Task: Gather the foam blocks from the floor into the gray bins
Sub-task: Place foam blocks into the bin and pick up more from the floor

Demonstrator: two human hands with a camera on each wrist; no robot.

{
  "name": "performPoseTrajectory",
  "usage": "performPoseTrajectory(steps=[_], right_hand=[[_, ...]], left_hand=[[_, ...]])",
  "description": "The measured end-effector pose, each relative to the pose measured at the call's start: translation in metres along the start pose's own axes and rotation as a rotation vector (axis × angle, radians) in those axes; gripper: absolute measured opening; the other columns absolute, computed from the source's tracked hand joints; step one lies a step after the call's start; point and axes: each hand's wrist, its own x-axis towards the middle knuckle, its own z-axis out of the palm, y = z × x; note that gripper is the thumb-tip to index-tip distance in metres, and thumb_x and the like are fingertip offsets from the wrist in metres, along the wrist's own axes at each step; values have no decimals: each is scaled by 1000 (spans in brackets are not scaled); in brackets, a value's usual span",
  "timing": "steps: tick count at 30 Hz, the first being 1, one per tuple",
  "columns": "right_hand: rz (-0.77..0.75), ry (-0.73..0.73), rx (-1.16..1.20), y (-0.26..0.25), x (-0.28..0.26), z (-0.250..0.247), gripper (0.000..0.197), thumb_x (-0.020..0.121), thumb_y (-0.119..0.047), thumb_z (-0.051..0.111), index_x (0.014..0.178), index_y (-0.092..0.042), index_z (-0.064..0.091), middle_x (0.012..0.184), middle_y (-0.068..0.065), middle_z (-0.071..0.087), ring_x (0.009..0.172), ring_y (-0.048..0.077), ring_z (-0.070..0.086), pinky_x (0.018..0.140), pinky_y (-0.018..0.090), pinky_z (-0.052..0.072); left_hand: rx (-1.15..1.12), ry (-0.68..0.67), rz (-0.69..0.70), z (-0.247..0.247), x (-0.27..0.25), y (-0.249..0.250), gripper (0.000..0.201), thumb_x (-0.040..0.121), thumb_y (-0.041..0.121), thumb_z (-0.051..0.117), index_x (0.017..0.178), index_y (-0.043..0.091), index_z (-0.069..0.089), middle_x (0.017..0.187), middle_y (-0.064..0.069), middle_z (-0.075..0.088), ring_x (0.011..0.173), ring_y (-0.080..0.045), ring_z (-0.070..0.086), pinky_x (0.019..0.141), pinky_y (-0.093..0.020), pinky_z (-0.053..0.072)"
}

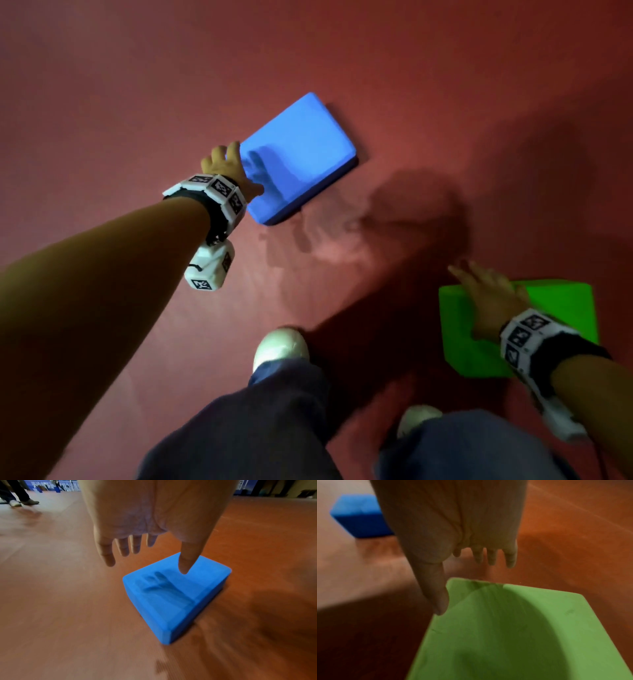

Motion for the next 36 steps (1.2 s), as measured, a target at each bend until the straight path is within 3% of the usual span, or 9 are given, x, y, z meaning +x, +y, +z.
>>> performPoseTrajectory(steps=[3,6,9,13,17,21,28,33,36], right_hand=[[-81,-154,-39,3,37,8,110,66,-24,72,148,-43,0,153,-1,18,139,24,26,110,44,30],[-142,-242,-17,8,58,3,121,50,-26,87,142,-45,11,137,-1,24,128,27,38,89,36,49],[-162,-249,-94,10,64,-1,123,46,-37,91,142,-41,14,134,0,33,127,25,36,93,40,45],[-117,-77,-116,7,48,6,117,46,-48,86,142,-37,21,133,-2,38,125,23,34,98,43,34],[7,-30,-95,-5,21,15,114,55,-56,80,145,-23,20,136,5,35,124,27,34,100,44,31],[121,8,-68,-10,-7,21,84,60,-52,79,127,-15,43,121,7,42,112,25,41,93,38,36],[134,259,491,-1,-89,21,96,56,-30,88,132,-6,35,129,18,41,117,37,42,99,43,33],[66,557,889,6,-203,-14,102,56,-30,87,140,-9,34,131,15,49,117,33,50,96,35,35],[127,690,1139,26,-293,-33,104,56,-27,86,144,-15,32,134,13,47,119,31,50,97,34,39]], left_hand=[[1,34,-1,12,48,3,101,71,36,79,148,13,19,147,-18,27,134,-37,28,110,-43,24],[-40,-80,-16,16,76,9,106,66,44,81,148,17,19,148,-15,29,136,-35,29,110,-47,28],[-188,-122,-69,17,83,16,102,54,37,86,136,13,31,134,-17,44,118,-33,45,95,-47,40],[-222,-88,-66,8,65,16,82,63,24,85,123,13,31,125,-21,49,100,-27,46,77,-42,35],[-88,-64,-29,-3,16,22,101,42,48,90,121,26,30,119,-22,50,109,-37,46,91,-48,41],[-47,-129,5,4,-35,46,106,53,54,83,140,28,29,133,-15,40,123,-38,37,102,-44,30],[-417,-238,-48,-1,-132,78,85,64,33,83,127,12,31,116,-6,44,101,-27,48,75,-36,38],[-451,-228,45,-66,-227,100,80,66,32,84,122,13,31,111,-3,42,96,-20,44,76,-34,37],[-456,-250,145,-115,-304,129,97,51,45,85,123,10,31,112,-5,44,99,-20,46,79,-35,38]])
